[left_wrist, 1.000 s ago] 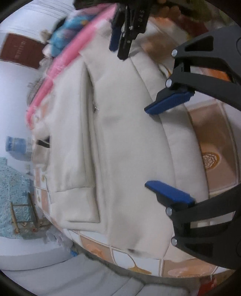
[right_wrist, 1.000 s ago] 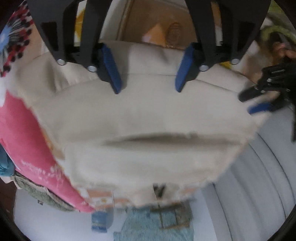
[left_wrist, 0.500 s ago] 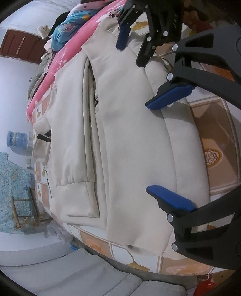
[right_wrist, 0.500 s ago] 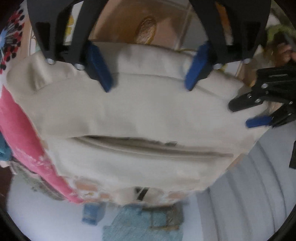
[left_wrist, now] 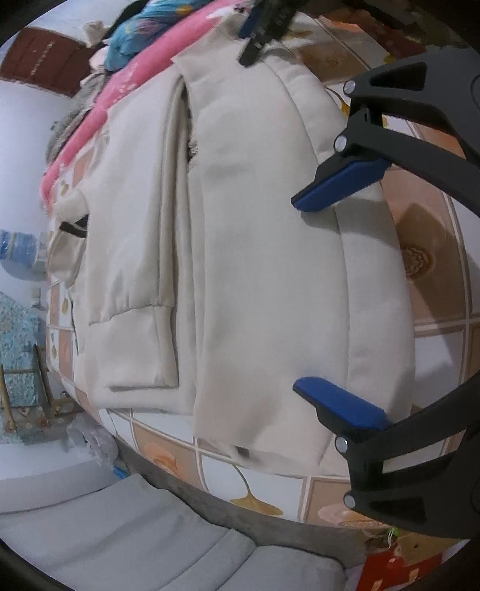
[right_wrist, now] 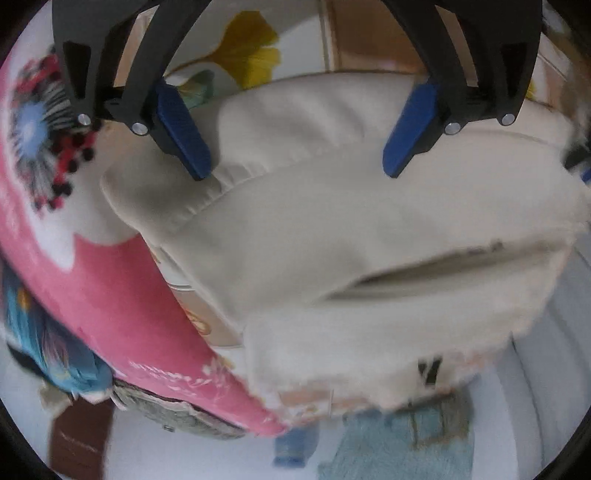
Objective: Fold large clothes
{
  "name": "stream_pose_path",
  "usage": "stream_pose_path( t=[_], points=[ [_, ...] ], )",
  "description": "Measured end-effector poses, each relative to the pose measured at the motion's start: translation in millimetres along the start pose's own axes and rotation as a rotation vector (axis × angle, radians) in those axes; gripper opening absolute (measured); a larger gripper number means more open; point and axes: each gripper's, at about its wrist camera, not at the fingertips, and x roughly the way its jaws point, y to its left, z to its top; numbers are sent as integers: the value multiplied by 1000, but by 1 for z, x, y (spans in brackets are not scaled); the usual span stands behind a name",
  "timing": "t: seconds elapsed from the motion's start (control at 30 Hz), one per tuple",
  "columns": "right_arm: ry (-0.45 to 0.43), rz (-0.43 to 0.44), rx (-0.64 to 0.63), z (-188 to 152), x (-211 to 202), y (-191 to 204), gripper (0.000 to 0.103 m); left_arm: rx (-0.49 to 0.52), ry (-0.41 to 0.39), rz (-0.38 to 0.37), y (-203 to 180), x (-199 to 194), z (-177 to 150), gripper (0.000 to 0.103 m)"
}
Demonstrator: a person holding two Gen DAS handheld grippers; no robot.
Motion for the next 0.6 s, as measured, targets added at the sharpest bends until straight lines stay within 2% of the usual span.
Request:
stream_pose_path(
  t=[0.13,0.3,0.43,0.6],
  points=[
    [16,-18,-36,5,-5,5,96,-8,8,15,-3,3,2,94],
    [19,105,22,17,-13,8,96,-5,9,29,-5,4,3,95],
    [33,132,-51,23,-8,32,96,-5,4,40,-6,6,4,95],
    [101,137,-135,20,12,56,96,-8,0,46,-7,7,4,95]
  ],
)
